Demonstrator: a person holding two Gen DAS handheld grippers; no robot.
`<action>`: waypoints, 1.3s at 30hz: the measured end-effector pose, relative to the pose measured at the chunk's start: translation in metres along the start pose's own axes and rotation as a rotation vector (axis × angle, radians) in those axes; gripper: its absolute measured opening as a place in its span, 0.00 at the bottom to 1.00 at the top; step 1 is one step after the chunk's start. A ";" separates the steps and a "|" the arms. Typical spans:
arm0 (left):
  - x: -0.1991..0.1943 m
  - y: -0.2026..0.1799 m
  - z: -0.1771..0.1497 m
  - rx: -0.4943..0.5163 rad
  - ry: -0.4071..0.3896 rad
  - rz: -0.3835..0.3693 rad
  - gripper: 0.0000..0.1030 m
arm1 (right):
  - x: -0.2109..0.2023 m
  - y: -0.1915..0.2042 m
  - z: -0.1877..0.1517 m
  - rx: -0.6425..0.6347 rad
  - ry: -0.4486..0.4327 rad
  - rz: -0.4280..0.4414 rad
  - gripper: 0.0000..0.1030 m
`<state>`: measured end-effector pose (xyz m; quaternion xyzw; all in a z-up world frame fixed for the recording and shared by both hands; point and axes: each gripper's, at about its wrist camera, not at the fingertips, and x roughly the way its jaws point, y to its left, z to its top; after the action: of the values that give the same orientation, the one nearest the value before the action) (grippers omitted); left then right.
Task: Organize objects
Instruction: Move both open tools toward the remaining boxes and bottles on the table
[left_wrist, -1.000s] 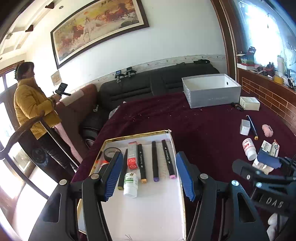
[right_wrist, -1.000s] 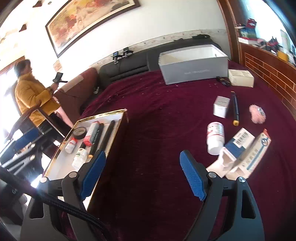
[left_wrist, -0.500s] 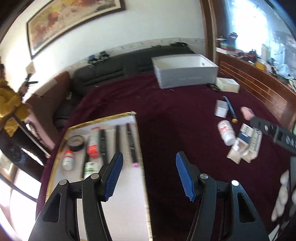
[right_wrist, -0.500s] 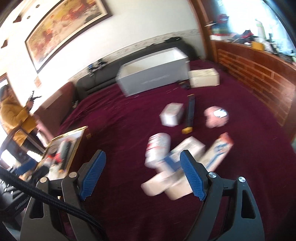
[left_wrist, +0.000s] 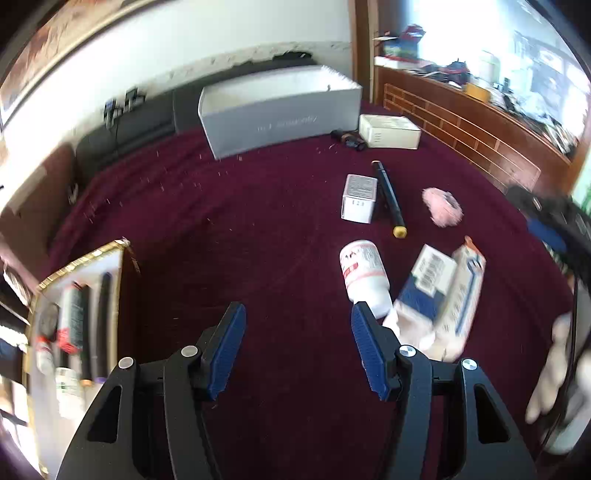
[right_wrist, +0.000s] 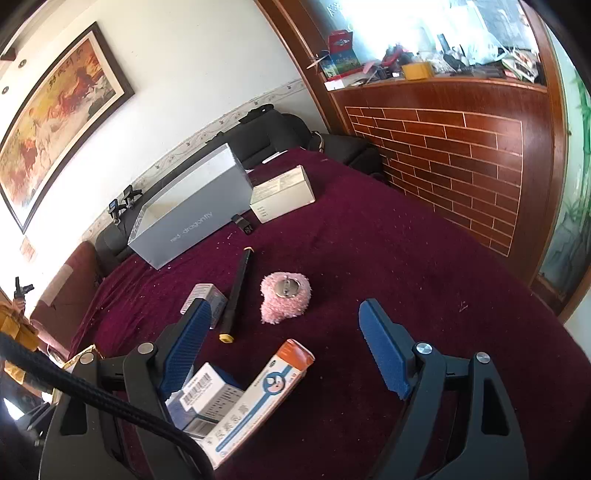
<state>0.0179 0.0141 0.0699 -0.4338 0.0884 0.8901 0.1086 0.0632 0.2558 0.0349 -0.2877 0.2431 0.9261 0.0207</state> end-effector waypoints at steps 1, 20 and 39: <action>0.005 0.002 0.003 -0.016 0.007 -0.003 0.52 | 0.002 -0.002 -0.001 0.008 0.007 0.003 0.80; 0.065 -0.030 0.026 0.019 0.003 0.122 0.52 | 0.006 0.008 -0.007 -0.061 0.028 0.037 0.80; 0.041 -0.031 0.010 0.052 -0.011 -0.006 0.04 | 0.020 0.001 -0.009 -0.044 0.083 0.006 0.80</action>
<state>-0.0060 0.0516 0.0420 -0.4264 0.1095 0.8894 0.1231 0.0510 0.2490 0.0180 -0.3257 0.2240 0.9185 0.0013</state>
